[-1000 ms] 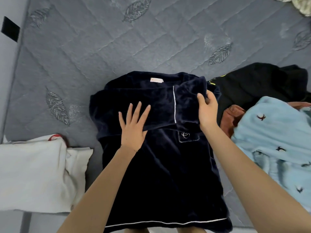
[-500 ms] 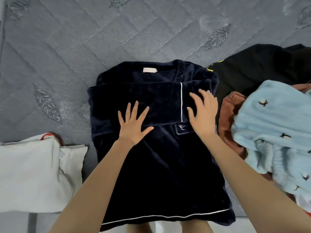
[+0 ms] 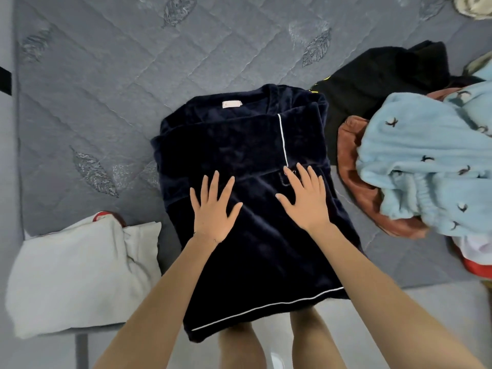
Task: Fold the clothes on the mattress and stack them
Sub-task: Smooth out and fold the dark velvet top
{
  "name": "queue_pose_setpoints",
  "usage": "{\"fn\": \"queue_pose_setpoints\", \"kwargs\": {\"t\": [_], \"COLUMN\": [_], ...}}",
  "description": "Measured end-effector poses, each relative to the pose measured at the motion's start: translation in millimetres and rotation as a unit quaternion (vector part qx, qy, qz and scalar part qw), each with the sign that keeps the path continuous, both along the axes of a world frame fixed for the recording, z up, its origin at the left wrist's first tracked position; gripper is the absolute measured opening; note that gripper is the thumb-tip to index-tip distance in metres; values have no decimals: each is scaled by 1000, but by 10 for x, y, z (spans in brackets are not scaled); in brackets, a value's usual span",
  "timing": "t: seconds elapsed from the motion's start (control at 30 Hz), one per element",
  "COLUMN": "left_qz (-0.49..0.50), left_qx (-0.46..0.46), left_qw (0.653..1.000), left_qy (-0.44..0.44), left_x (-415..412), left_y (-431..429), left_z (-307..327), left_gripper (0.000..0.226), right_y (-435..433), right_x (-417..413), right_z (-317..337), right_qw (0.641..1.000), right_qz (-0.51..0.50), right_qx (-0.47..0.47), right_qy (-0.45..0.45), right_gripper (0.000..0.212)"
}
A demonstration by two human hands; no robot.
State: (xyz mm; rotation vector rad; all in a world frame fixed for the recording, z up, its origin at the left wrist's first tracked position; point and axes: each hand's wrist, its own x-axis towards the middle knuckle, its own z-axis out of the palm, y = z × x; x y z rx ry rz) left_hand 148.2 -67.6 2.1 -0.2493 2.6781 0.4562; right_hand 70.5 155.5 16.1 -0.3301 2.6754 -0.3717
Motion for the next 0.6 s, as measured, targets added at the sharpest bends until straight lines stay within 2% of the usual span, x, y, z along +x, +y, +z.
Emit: {"fn": "queue_pose_setpoints", "kwargs": {"t": [0.13, 0.23, 0.4, 0.6], "left_qz": [-1, 21, 52, 157], "left_qx": [4, 9, -8, -12], "left_qw": [1000, 999, 998, 985], "left_qy": [-31, -42, -34, -67], "left_x": [398, 719, 1275, 1881], "left_y": [48, 155, 417, 623], "left_z": [-87, -198, -349, -422], "left_gripper": [65, 65, 66, 65], "right_y": [206, 295, 315, 965], "right_x": [396, 648, 1004, 1223], "right_z": [-72, -140, -231, -240], "right_qw": [997, 994, 993, 993], "right_qz": [-8, 35, 62, 30], "right_qx": [49, 77, 47, 58], "right_qy": [-62, -73, -85, -95], "right_gripper": [70, 70, 73, 76]}}
